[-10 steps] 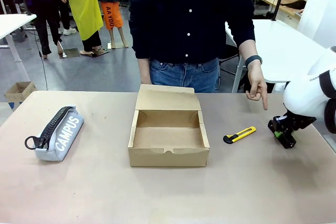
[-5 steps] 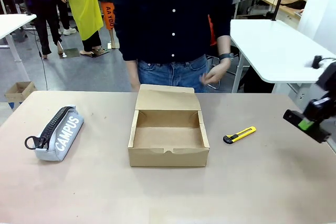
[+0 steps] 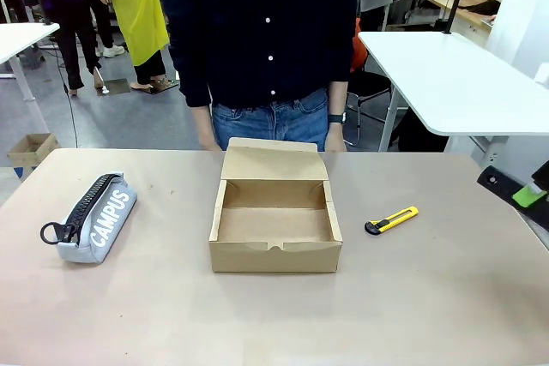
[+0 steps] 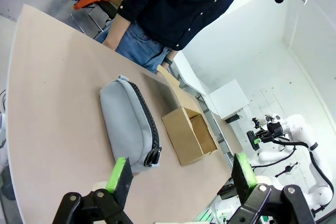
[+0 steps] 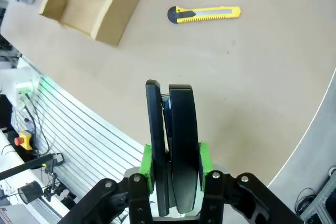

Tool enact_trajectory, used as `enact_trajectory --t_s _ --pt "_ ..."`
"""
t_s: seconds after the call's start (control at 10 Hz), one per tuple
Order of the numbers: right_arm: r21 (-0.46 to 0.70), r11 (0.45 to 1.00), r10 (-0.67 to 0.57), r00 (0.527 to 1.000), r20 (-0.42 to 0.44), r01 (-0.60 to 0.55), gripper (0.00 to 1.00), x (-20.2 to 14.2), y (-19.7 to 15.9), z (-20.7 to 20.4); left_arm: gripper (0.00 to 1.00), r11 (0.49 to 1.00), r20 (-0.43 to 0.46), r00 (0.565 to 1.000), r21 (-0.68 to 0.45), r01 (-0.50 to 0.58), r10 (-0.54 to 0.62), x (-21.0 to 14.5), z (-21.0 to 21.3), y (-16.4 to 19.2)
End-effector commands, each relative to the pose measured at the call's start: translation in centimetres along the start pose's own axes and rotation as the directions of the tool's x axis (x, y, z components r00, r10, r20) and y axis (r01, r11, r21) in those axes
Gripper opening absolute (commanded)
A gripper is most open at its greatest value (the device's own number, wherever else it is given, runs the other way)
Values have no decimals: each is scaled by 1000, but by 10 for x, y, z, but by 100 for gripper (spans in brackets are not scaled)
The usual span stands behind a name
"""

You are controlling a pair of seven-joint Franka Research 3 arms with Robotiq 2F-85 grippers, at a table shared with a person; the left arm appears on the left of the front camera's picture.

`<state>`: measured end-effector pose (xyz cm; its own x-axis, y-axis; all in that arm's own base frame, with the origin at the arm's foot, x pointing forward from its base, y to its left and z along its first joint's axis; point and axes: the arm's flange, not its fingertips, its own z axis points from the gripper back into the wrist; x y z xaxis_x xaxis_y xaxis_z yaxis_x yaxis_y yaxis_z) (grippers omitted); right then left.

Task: Pack the items into the box.
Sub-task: Pick up the item indicated by the person and place it inside the Mailer Box.

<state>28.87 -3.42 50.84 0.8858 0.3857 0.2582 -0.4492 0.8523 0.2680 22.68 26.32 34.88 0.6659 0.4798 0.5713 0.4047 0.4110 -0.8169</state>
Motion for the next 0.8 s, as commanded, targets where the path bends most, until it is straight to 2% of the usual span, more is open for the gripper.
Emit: enact_trajectory --t_s 0.0,0.1,0.2,0.4,0.6,0.7 --pt "-35 999 -4 1000 -24 3 0 5 2 -4 100 1000 20 1000 -13 24 -23 1 -2 -1" --pt "0 1000 0 1000 0 0 41 0 0 0 100 1000 20 1000 -13 24 -23 1 -2 -1" --pt "-71 995 63 997 -49 -66 41 27 12 -2 100 1000 20 1000 -13 24 -23 1 -2 -1" --pt "-204 956 189 975 -114 -209 41 102 52 -5 100 1000 20 1000 -13 24 -23 1 -2 -1" --pt "-233 885 376 914 -150 -402 41 173 109 -21 100 1000 20 1000 -13 24 -23 1 -2 -1" --pt "-229 829 479 860 -177 -510 41 205 146 -37 100 1000 20 1000 -13 24 -23 1 -2 -1"
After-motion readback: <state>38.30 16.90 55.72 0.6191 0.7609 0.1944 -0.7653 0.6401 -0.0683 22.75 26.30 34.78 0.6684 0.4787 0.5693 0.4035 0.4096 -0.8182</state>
